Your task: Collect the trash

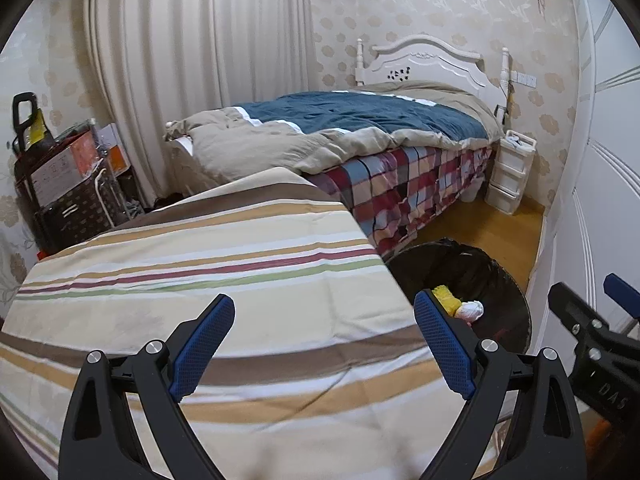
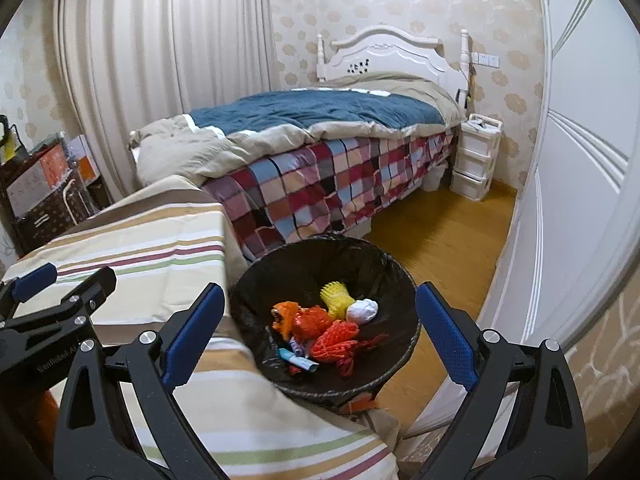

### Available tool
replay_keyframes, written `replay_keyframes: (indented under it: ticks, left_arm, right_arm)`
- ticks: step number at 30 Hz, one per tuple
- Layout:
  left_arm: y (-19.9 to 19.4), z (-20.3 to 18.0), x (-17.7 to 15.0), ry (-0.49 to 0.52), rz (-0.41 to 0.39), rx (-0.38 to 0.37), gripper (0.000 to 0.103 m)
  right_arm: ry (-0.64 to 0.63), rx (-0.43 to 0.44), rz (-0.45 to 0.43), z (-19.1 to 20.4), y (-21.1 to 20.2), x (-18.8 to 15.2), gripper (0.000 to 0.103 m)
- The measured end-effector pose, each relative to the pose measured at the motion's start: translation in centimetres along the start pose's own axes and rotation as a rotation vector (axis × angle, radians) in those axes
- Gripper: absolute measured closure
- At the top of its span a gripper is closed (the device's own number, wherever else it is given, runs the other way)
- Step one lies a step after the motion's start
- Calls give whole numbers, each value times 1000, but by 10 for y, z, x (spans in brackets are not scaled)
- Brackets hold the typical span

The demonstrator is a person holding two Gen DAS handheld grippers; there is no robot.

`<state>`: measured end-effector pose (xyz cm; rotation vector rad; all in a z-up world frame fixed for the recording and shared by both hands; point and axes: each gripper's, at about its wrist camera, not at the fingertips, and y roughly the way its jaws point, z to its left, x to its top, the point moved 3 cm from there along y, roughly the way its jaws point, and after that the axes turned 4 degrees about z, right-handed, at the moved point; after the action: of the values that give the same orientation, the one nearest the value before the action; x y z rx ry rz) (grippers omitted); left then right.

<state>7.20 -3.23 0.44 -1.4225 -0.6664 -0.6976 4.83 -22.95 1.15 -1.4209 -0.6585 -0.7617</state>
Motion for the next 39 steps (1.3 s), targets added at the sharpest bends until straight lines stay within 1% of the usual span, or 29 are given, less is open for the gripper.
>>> replay_keyframes:
  ticks: [3,7,14,20,39]
  left_arm:
    - [-12,9,-4,-26,-11,-1,12]
    - [-28,17,-11,-37,-35,17,12]
    - [-40,25,-16,-53,-51,21,12]
    - [-46,26,-20,-62,-60,16,12]
    - [-49,26,-21,-64,-61,12,12]
  right_arm:
    - [-7,12,-21,6,-17,-3,9]
    - [-24,26,-43,14,-34,-7,9]
    - [-46,34,-69,23,-50,-8,9]
    - [-53,32,-71,25,-52,-9,9]
    - [-53,31,-70,26,-54,-10,9]
